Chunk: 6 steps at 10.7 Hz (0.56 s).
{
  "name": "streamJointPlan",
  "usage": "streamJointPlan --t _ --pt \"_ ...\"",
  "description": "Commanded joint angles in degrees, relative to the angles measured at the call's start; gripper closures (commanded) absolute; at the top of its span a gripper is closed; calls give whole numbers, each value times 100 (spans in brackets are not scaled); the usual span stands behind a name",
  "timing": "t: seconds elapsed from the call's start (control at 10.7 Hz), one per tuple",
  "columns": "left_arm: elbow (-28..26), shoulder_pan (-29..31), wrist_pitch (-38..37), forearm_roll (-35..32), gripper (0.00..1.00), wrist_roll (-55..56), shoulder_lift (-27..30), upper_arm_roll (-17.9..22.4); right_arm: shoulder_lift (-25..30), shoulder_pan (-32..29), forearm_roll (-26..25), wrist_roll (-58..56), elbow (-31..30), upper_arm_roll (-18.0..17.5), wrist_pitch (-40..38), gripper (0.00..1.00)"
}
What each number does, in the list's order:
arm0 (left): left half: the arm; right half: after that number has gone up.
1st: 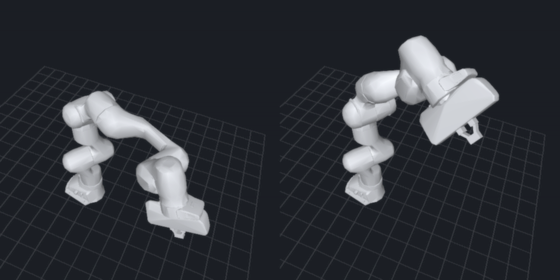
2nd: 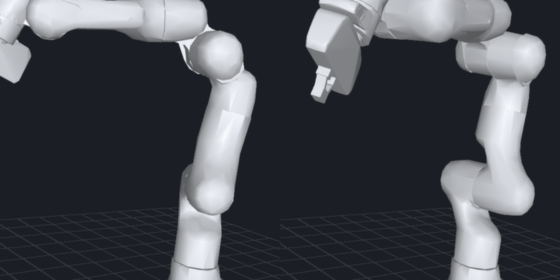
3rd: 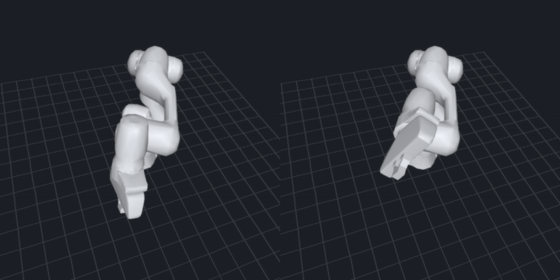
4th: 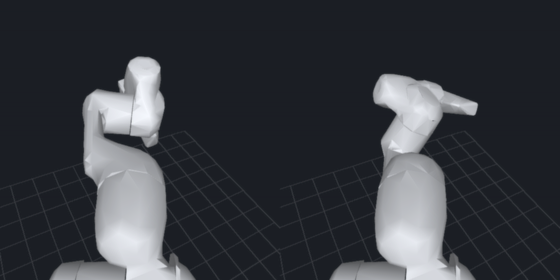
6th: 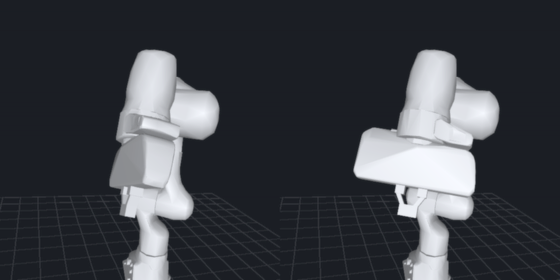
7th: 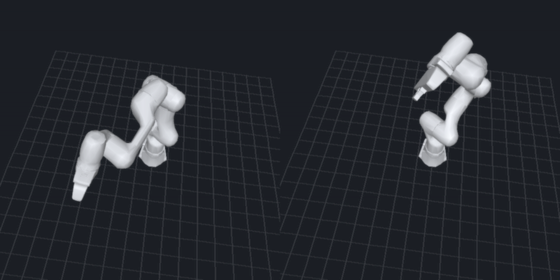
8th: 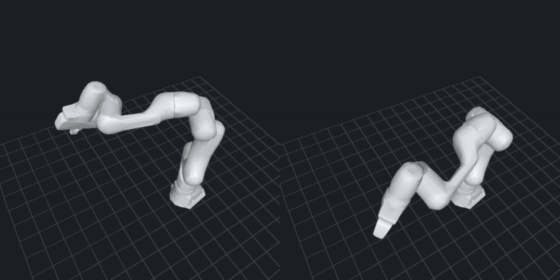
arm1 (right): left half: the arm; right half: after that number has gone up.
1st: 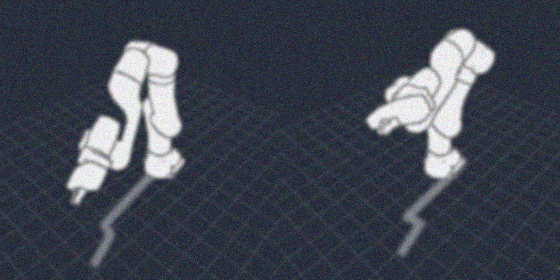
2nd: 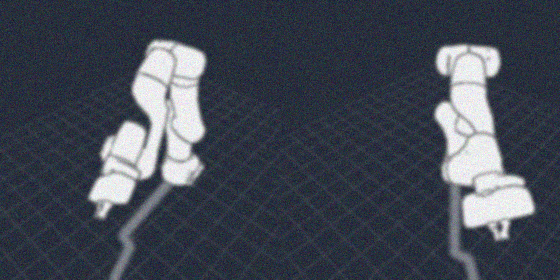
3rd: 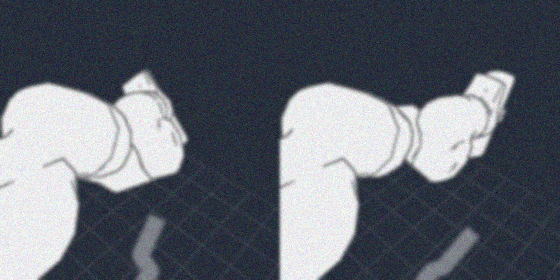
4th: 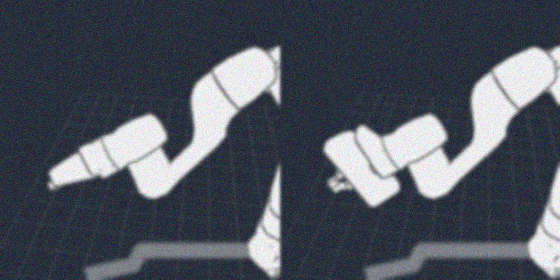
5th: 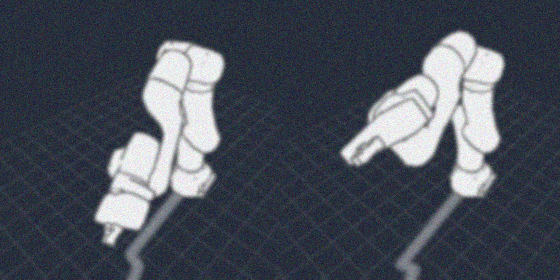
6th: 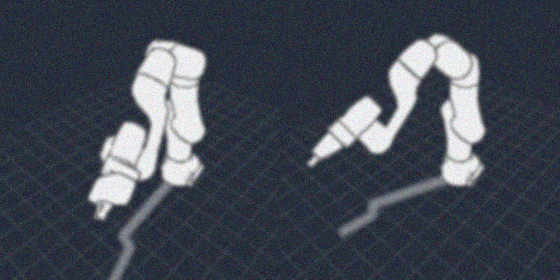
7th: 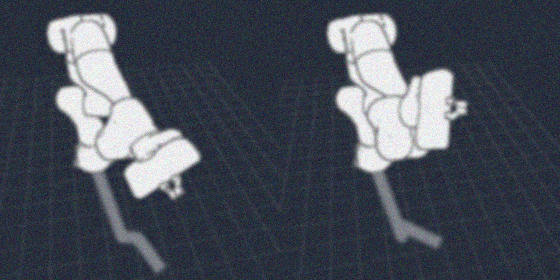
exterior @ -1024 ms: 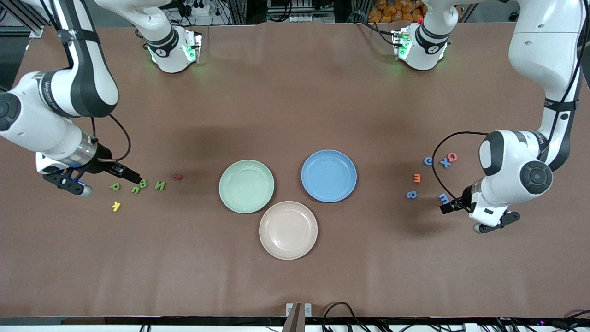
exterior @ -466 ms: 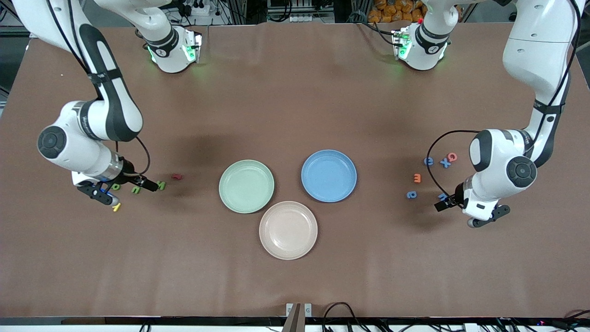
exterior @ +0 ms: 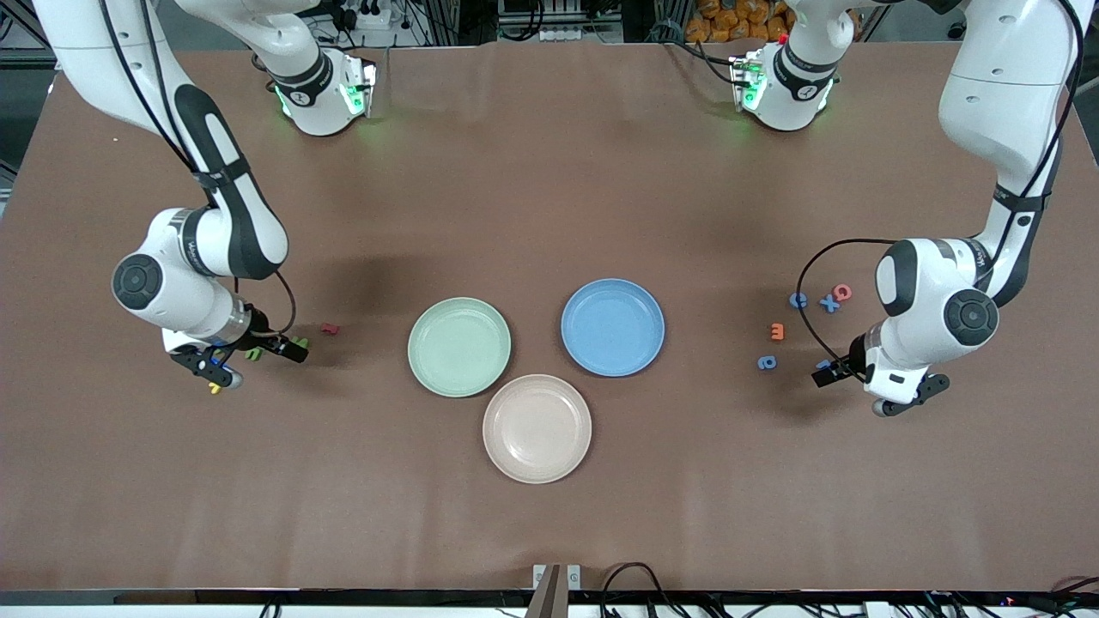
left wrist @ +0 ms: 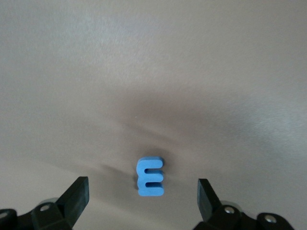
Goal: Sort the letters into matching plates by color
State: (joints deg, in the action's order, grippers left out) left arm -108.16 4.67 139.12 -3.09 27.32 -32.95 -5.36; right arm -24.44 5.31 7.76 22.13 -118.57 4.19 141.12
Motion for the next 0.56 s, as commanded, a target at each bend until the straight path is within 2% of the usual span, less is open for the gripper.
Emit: streamJointPlan --t 0.0,0.19,0.47 --pt "-56 -19 211 45 0 273 -141 -18 -79 -48 -46 -33 -228 -50 214 0" --pt "-56 -19 352 36 0 265 -212 -18 -96 -48 -694 -217 -237 -67 215 0" --pt "-47 -28 493 10 0 265 -308 -9 -105 -30 -785 -499 -237 -76 215 0"
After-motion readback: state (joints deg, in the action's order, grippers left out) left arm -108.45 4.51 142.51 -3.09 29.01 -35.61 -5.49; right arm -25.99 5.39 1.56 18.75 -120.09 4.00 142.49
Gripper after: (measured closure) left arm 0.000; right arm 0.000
